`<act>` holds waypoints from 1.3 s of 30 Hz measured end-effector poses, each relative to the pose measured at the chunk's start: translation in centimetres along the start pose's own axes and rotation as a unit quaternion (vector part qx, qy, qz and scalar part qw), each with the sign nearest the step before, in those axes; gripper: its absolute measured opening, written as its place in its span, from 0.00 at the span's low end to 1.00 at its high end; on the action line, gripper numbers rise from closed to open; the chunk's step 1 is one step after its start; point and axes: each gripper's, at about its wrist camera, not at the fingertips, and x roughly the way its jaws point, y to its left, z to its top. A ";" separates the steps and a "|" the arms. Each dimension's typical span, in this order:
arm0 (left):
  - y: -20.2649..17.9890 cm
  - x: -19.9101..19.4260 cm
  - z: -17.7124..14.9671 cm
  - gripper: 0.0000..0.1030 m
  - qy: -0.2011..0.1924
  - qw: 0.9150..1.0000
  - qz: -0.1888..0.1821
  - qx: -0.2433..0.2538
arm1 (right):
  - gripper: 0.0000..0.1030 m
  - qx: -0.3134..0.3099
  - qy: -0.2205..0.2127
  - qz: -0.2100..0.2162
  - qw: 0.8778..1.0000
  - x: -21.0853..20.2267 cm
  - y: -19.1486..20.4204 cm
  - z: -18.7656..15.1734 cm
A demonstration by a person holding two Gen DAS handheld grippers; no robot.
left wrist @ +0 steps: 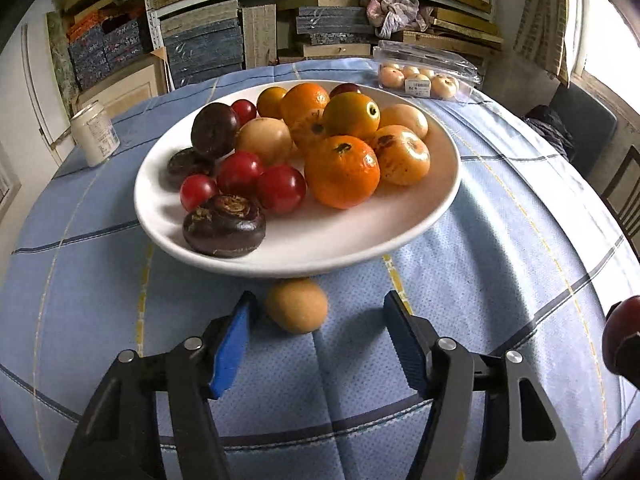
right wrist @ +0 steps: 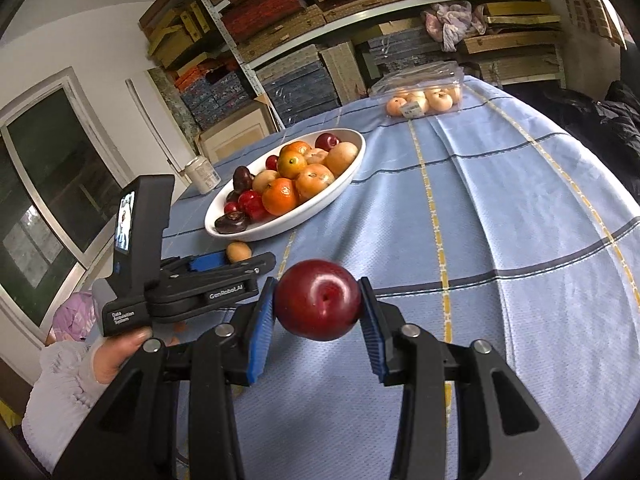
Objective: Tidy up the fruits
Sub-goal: 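Grasp the small tan round fruit with the left tool while the right tool holds its fruit, then carry both fruits over the plate and open both tools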
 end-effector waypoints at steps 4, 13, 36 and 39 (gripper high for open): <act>0.8 0.0 0.1 0.50 -0.006 1.000 0.001 -0.014 | 0.38 -0.001 0.002 0.002 1.000 0.0 0.0 0.0; 2.0 -0.5 -0.2 0.29 -0.013 0.999 0.001 -0.031 | 0.39 0.002 0.008 -0.001 1.000 0.5 -0.2 0.0; 4.1 -14.2 -10.5 0.28 -0.084 0.995 0.025 -0.041 | 0.38 -0.053 -0.006 -0.001 0.999 -1.3 3.3 -2.1; 4.4 -17.4 -11.1 0.28 -0.111 0.993 0.033 -0.037 | 0.38 -0.061 -0.027 0.014 0.998 -4.5 4.9 -2.7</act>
